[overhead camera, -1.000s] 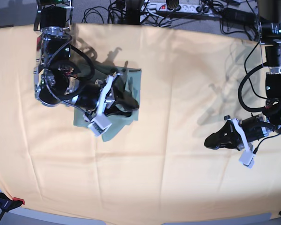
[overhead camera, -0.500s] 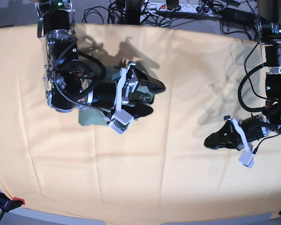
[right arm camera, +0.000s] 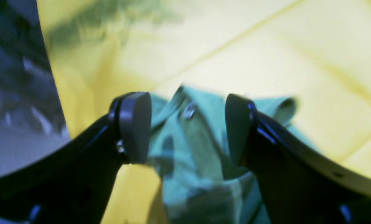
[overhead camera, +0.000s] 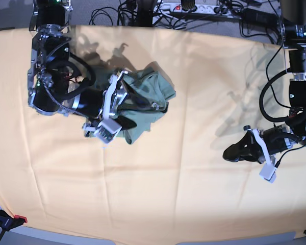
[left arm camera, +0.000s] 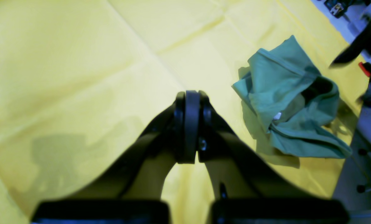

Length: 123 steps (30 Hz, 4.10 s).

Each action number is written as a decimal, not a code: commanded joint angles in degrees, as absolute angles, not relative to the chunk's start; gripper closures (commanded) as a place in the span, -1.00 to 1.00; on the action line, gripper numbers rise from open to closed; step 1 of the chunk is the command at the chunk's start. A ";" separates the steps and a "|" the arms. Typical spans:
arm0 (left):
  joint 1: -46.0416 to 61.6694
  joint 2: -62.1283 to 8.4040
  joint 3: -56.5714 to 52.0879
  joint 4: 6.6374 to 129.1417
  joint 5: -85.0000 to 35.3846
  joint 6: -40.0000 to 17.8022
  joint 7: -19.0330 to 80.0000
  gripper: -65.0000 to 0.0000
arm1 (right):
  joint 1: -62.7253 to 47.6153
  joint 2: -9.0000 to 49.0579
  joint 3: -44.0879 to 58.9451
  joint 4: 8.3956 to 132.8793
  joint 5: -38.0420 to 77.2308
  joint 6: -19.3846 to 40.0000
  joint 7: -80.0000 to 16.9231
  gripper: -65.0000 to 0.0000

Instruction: Fold the T-shirt properly

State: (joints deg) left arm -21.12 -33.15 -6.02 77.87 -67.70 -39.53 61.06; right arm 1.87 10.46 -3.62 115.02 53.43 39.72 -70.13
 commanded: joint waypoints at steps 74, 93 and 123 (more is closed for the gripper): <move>-22.72 -33.01 4.23 88.49 -66.67 -40.00 63.05 1.00 | 20.10 13.26 -8.25 98.17 21.10 37.71 -49.12 1.00; -22.68 -23.18 30.61 96.03 -44.91 -40.00 54.00 1.00 | 17.93 23.70 -8.25 91.64 24.14 39.66 -46.28 1.00; -22.48 -29.32 36.69 103.39 -63.99 -40.00 64.40 1.00 | 17.65 22.33 -8.25 82.08 30.02 40.00 -47.57 1.00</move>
State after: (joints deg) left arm -21.43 -29.10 37.21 102.72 -62.92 -39.70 65.21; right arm 15.99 21.78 -8.62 81.10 29.06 39.70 -48.66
